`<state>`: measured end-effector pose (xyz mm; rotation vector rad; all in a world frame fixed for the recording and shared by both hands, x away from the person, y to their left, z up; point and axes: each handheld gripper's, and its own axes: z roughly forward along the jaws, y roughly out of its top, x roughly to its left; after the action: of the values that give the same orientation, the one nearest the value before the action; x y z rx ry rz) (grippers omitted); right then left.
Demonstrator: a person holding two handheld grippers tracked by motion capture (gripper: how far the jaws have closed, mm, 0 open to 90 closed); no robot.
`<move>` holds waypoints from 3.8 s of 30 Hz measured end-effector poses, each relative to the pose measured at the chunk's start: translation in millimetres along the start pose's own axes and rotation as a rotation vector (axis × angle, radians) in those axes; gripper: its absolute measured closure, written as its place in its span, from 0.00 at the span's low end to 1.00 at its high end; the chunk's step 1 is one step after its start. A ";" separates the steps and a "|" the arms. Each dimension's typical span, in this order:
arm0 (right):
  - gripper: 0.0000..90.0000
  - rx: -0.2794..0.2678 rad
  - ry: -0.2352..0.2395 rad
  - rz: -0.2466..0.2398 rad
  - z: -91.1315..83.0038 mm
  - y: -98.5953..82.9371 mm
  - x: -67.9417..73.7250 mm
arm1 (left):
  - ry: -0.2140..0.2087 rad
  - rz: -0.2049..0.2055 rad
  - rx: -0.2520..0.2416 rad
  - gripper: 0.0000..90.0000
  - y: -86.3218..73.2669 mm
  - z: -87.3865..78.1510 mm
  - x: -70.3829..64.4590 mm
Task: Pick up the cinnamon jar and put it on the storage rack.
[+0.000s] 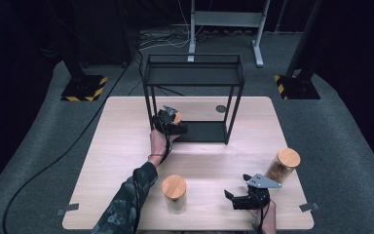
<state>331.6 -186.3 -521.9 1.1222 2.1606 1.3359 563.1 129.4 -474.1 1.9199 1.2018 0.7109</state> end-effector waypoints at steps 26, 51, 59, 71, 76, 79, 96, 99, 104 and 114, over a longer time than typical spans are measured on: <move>0.01 0.007 -0.003 0.002 0.5 0.2 -0.1 | -0.023 0.008 -0.056 0.00 32.1 -27.7 -3.2; 0.01 0.015 -0.004 0.001 1.4 0.6 0.1 | -0.235 0.090 0.002 0.00 24.8 -81.1 -10.7; 0.01 0.020 -0.007 0.003 1.9 0.8 0.0 | -0.263 0.116 0.021 0.01 5.5 -107.3 -4.6; 0.01 0.030 -0.009 0.006 2.8 1.2 -0.3 | -0.276 0.134 0.093 0.00 -51.4 -134.7 14.6; 0.01 0.034 -0.007 0.010 3.2 1.3 -0.8 | -0.273 0.115 0.120 0.00 -77.8 -141.9 21.6; 0.01 0.034 -0.010 0.010 3.2 1.3 -0.6 | -0.253 0.102 0.160 0.00 -100.5 -149.0 31.4; 0.01 0.044 -0.016 0.017 4.1 1.8 -1.0 | -0.196 -0.052 0.202 0.00 -181.8 -172.0 69.6; 0.01 0.046 -0.018 0.012 4.5 1.8 -0.5 | -0.197 -0.047 0.196 0.01 -188.4 -177.1 70.7; 0.01 0.049 -0.023 0.010 4.9 2.1 -0.4 | -0.128 -0.006 0.178 0.01 -198.5 -184.2 65.6; 0.01 0.060 -0.025 0.004 5.9 2.4 0.2 | -0.110 0.000 0.175 0.00 -199.5 -183.5 63.2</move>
<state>336.4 -182.1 -522.7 1.1596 2.1948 1.2600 348.8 297.9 -530.2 2.0741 1.2295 0.5070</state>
